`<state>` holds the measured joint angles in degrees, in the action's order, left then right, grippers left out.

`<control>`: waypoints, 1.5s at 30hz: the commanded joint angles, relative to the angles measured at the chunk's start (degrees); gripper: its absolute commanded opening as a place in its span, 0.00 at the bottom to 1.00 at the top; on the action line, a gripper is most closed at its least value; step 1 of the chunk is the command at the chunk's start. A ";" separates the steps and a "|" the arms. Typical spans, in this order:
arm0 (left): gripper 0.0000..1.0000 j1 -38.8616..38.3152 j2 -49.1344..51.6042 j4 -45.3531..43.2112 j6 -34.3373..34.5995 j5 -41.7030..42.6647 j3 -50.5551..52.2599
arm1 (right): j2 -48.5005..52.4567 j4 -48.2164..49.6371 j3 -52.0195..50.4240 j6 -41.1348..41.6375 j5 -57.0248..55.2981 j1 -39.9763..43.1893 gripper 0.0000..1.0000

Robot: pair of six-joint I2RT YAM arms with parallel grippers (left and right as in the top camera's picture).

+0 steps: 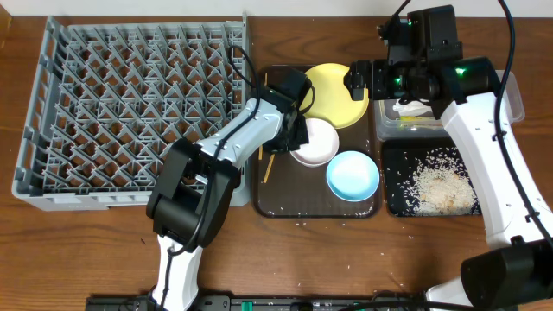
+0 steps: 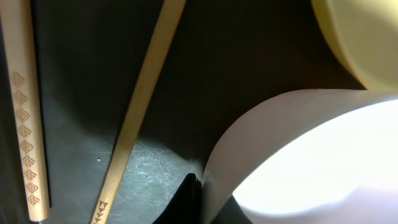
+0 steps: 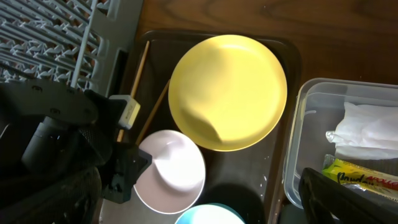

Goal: Sort waste into correct bins and load items into the dishwasher
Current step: 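Lift the pink bowl and place it upright in the dish rack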

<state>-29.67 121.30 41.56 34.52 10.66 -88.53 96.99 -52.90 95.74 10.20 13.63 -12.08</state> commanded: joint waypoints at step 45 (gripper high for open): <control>0.07 6.51 -12.90 2.16 -12.44 -89.00 0.26 | -0.66 -0.09 0.79 0.02 -0.11 0.02 0.99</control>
<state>-23.14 105.03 43.86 22.35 -68.18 -88.03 96.99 -52.90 95.74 10.20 13.63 -12.08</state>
